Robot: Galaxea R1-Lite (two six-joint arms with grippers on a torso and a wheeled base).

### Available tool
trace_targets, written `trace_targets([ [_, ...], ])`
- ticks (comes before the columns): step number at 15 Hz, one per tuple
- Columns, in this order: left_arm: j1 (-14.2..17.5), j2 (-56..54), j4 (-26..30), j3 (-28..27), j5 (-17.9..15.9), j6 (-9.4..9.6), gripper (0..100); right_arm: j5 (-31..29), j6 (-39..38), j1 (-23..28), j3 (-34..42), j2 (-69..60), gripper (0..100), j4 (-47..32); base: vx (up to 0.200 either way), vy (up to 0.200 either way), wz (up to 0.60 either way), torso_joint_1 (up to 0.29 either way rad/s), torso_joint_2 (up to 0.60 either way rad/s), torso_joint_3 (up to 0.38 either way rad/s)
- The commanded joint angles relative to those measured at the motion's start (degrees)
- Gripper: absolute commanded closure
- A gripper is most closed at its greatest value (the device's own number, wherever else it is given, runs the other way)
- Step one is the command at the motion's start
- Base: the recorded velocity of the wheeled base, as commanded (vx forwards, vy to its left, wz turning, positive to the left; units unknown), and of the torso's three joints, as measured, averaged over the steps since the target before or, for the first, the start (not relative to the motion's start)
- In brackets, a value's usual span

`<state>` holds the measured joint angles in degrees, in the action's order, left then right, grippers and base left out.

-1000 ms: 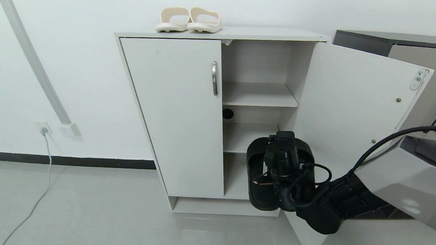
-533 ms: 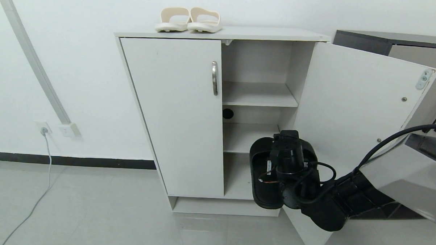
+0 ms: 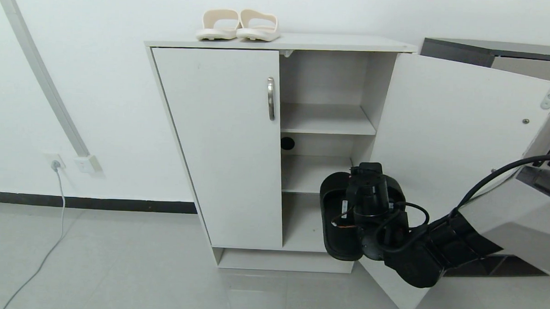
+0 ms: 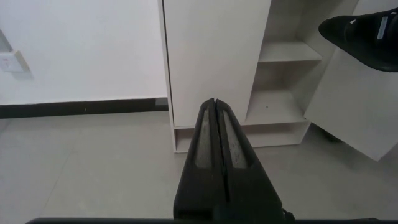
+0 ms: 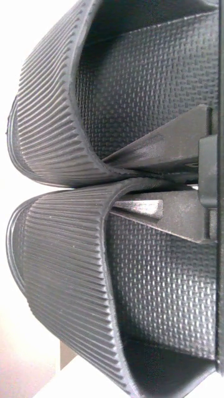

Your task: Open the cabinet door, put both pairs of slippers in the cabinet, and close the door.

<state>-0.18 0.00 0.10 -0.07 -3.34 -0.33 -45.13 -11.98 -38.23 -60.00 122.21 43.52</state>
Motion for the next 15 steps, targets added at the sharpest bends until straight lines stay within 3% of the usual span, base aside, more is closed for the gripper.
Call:
trace_targets([
  [1,0.01,0.09,-0.01,0.07,0.00,-0.02,100,0.13,0.03,0.79,-0.12,-0.22,100,-0.01,0.000,0.000,0.00,0.000,0.00,0.000],
  [4,0.01,0.09,-0.01,-0.01,0.09,-0.02,100,1.10,0.03,0.35,-0.20,-0.22,100,0.07,0.000,0.000,0.00,0.000,0.00,0.000],
  [8,0.01,0.09,-0.01,-0.01,0.18,-0.02,100,6.28,0.12,-5.89,1.64,0.31,100,3.59,0.000,0.000,0.00,0.000,0.00,0.000],
  [15,0.01,0.09,-0.01,0.07,0.00,0.24,100,7.69,-0.59,-5.80,-1.52,8.48,100,5.96,0.000,0.000,0.00,0.000,0.00,0.000],
])
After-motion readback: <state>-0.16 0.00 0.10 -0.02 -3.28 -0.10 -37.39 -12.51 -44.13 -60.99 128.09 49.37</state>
